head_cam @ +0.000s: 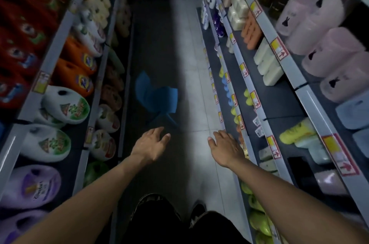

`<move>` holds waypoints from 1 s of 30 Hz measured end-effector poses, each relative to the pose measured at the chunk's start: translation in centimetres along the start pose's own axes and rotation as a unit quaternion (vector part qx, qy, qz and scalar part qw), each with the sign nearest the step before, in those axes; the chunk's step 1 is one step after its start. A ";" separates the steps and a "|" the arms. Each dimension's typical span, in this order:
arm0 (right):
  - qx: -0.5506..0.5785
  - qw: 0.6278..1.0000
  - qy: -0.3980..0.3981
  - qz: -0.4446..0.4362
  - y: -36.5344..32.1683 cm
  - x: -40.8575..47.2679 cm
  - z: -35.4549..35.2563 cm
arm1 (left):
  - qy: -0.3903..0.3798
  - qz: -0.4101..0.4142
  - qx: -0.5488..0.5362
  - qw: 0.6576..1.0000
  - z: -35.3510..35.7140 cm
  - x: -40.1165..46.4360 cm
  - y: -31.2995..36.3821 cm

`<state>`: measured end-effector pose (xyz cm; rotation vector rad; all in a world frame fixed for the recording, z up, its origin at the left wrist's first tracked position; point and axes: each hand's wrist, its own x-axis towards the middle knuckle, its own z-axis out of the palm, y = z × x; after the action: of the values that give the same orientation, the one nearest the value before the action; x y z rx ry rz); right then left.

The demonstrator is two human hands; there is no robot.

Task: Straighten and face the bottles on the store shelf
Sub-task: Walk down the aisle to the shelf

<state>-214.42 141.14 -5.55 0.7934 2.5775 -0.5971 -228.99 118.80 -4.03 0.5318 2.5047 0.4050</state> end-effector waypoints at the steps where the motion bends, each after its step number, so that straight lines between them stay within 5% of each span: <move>1: -0.003 1.000 0.001 0.002 -0.2 1.0 -0.5 | 0.002 0.002 0.002 1.000 -0.5 1.1 0.2; 20: 0.037 0.987 0.038 0.153 -8.5 19.2 -7.1 | -0.114 0.142 0.018 0.983 -13.2 27.0 0.9; 30: 0.109 0.958 0.076 0.254 -6.9 21.8 -8.2 | -0.181 0.218 0.063 0.957 -14.2 34.5 6.6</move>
<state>-237.13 149.57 -6.85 1.5641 2.3116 -0.6777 -261.87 137.65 -5.33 1.1125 2.0590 0.2771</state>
